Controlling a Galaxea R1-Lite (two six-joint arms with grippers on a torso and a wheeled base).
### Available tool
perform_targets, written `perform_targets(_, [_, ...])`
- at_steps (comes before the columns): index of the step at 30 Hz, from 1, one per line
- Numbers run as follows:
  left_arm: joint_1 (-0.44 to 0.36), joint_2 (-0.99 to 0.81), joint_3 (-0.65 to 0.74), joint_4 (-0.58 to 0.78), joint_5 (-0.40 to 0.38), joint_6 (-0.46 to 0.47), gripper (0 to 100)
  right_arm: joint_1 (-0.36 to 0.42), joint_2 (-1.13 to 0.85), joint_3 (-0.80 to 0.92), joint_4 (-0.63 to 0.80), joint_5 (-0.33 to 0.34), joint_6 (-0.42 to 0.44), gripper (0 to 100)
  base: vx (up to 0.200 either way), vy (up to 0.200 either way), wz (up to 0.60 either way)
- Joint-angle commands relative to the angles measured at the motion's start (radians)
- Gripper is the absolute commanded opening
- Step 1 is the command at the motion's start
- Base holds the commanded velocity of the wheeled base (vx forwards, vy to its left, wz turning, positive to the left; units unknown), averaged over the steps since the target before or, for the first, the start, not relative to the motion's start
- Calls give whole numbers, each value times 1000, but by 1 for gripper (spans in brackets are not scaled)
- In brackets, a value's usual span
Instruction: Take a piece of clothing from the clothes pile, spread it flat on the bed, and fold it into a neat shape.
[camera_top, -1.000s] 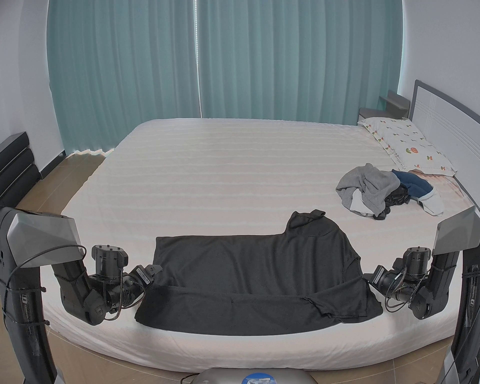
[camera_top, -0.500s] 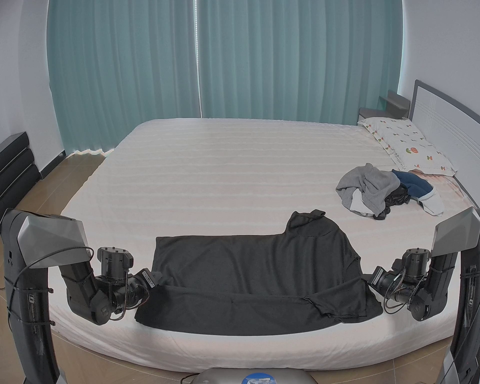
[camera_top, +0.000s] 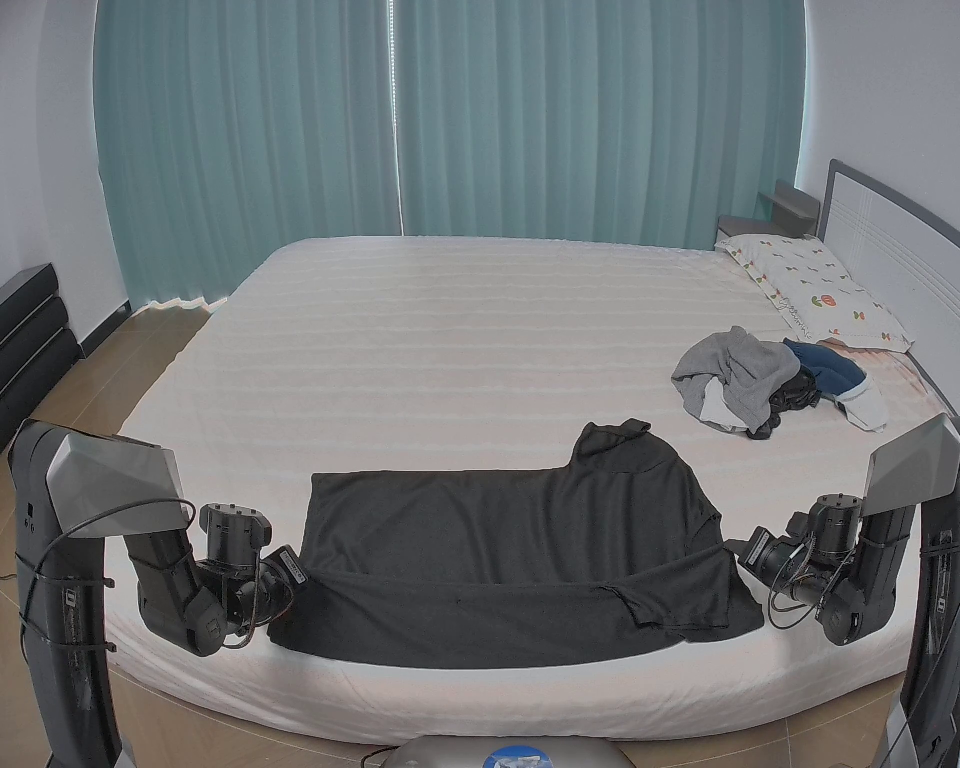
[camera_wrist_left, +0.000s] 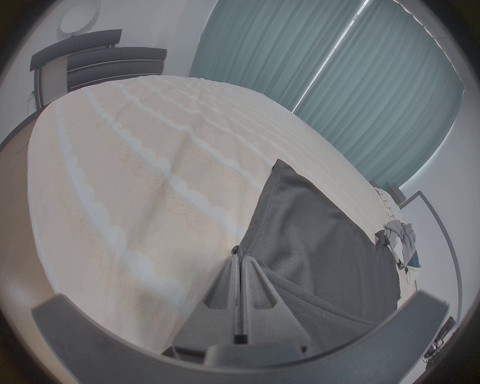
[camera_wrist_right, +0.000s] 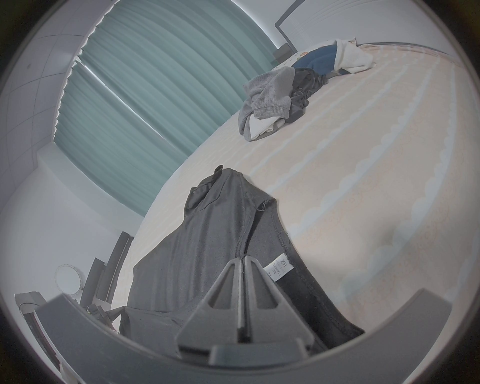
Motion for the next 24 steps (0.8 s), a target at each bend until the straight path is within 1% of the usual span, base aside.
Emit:
perform_targets(1, [0,-3,18,0,2,-2,0,-1,4,3,-10,0,0,0,0,0,0])
perform_targets(9, [-2,-3,28,0,1,-4,0,0,9,-16,-15,0,2,0,0,0,0])
perform_targets(19, [-25,3,30,0,-1,-21,0,2,35,-42,-15,-1,17,0,0,0,0])
perform_targets(20, [-25,3,30,0,-1,-25,0,4,36,-42,-15,-1,16,100,0,0,0])
perform_targets(21, [-28,4,30,0,-1,-27,100,4,36,-43,-15,-1,17,100,0,0,0])
perform_targets(24, [-29,4,30,0,-1,-27,100,4,36,-43,-15,-1,17,100,0,0,0])
